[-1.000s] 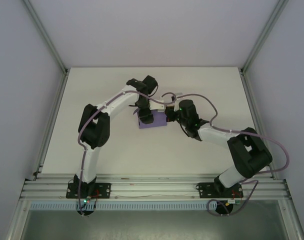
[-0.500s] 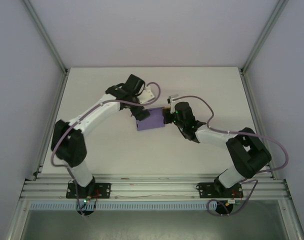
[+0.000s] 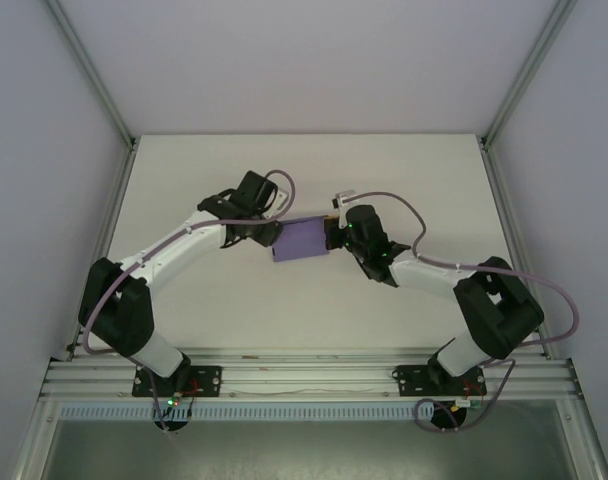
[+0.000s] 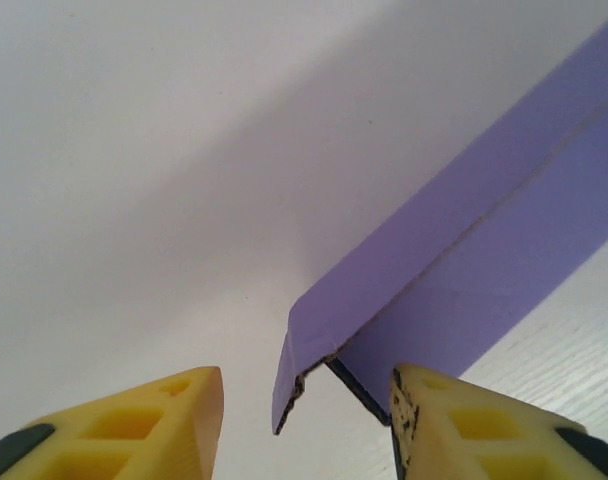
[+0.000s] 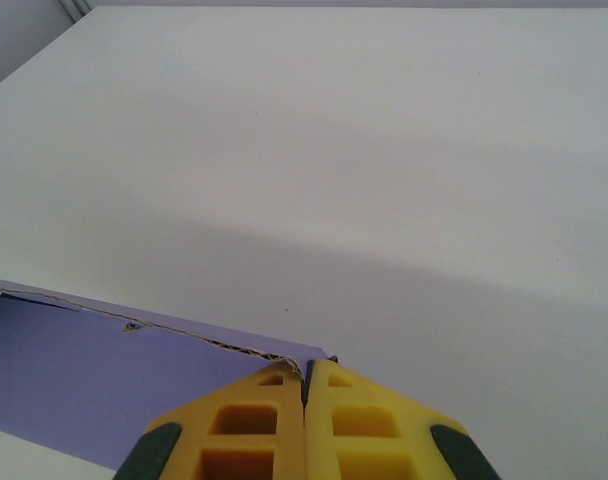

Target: Assemble paper box

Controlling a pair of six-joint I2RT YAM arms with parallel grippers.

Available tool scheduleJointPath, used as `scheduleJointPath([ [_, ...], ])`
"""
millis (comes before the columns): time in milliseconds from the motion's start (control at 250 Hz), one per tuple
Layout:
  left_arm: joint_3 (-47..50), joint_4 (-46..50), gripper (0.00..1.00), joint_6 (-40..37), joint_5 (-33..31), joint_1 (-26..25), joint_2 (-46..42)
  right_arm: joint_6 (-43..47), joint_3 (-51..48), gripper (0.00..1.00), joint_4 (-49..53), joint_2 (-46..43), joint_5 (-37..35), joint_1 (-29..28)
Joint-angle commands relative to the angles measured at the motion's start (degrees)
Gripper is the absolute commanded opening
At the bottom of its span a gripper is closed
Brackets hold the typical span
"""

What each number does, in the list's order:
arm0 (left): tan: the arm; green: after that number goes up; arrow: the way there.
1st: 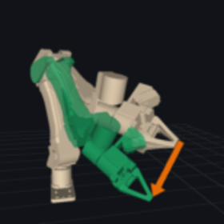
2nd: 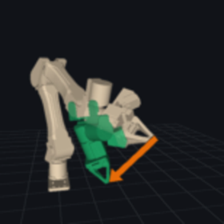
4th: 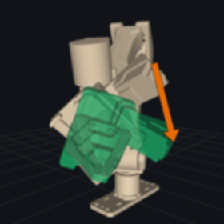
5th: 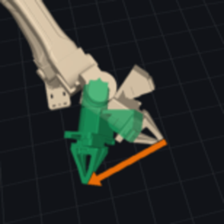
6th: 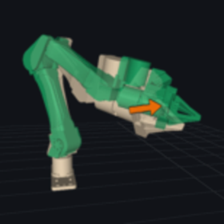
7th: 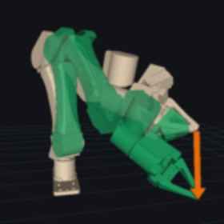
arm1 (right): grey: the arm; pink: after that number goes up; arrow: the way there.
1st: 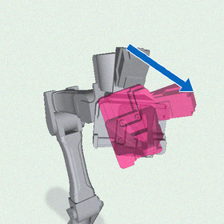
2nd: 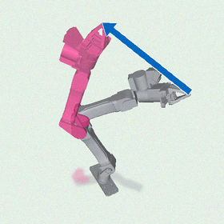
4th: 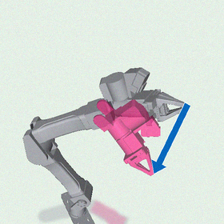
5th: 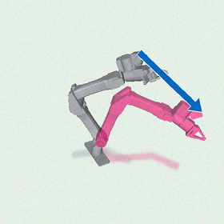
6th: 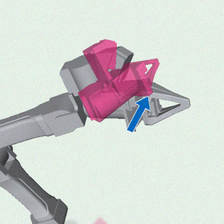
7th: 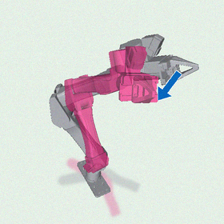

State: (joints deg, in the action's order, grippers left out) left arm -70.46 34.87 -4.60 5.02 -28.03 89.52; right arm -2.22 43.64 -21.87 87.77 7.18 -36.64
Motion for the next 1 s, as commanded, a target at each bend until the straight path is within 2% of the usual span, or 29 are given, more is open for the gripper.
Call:
scheduleJointPath([
  [0,-2.1,0.0,0.36,3.7,-0.8,-0.1,1.7,0.5,-0.8,0.0,8.9,0.5,-0.7,-1.1],
  [84,-2.9,1.1,0.25,5.7,-1.5,0.0,2.3,0.5,-1.1,0.0,9.3,0.3,-1.3,-1.3],
  [196,-2.5,2.0,0.24,7.3,-1.8,-0.1,2.3,0.5,-1.7,0.0,9.1,-0.3,-1.5,-1.5],
  [404,-1.6,1.7,0.1,10.8,-2.4,-0.1,1.8,0.5,-2.2,0.0,8.8,-0.8,-1.8,-1.7],
  [516,-3.3,3.5,0.07,15.3,-1.8,-0.1,2.6,1.1,-2.4,0.0,9.4,-0.9,-5.2,-2.7],
  [560,-4.0,4.4,0.01,17.3,0.4,0.0,3.3,1.6,-2.4,0.0,9.7,-0.9,-7.6,-3.7],
  [676,-6.5,9.3,0.0,22.6,4.2,0.7,5.5,2.7,-2.9,0.0,9.1,-0.5,-12.6,-6.6],
  [755,-7.1,11.5,0.0,25.0,6.9,2.3,5.6,2.7,-3.8,0.0,7.5,-0.1,-13.6,-7.9],
  [831,-7.3,12.8,0.0,25.7,12.5,4.2,5.5,2.6,-4.4,0.0,6.5,-0.2,-13.9,-8.4],
  [995,-7.7,14.3,0.0,29.2,11.1,4.9,7.2,2.5,-5.1,0.0,6.4,-0.8,-15.3,-8.8],
])
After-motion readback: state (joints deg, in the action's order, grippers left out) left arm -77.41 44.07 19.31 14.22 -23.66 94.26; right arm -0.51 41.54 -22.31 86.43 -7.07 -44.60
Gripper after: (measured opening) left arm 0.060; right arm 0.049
